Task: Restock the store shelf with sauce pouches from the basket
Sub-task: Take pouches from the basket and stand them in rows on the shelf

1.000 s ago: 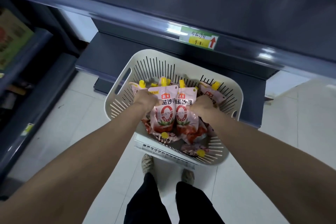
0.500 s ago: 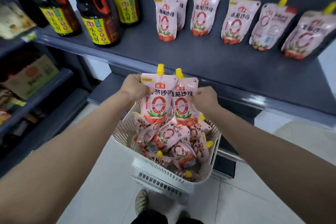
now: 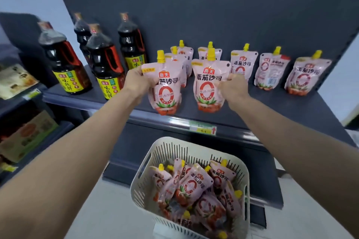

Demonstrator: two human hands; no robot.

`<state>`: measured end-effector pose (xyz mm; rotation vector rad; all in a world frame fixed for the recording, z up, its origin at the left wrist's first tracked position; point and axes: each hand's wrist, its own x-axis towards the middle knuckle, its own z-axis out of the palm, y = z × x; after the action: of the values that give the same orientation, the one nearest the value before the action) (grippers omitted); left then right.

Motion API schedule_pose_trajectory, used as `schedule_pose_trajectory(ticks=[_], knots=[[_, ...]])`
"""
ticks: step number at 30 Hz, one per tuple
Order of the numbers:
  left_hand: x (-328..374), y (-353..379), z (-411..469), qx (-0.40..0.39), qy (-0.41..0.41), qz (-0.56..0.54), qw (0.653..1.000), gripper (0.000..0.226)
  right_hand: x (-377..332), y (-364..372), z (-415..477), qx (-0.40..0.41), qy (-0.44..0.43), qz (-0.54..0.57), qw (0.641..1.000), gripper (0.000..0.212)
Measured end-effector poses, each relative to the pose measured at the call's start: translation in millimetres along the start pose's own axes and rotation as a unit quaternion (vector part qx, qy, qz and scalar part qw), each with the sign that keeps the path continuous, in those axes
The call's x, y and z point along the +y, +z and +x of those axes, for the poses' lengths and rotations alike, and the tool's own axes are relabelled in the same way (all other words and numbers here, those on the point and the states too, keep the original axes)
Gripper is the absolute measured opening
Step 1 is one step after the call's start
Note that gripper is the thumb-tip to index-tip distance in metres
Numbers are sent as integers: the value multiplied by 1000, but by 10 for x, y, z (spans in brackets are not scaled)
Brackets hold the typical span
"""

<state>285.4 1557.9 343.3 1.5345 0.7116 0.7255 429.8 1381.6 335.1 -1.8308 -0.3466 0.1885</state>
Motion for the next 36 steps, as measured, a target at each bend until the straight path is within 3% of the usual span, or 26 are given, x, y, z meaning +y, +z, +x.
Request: schedule_pose_trajectory(ticks=[16,20,25,36], knots=[[-465,-25,1339,-90,-41,-5,995,32,57,625,505,58,36,35,997,6],[-554,63,1462,-110,-44,3,993,31,176,718,577,49,43,59,996,29],[-671,128,1592,-124,-45,-9,991,30,245,790,639,46,40,82,995,11],[-719,191,1689,-157,-74,-2,985,31,367,801,746,28,58,98,993,11]])
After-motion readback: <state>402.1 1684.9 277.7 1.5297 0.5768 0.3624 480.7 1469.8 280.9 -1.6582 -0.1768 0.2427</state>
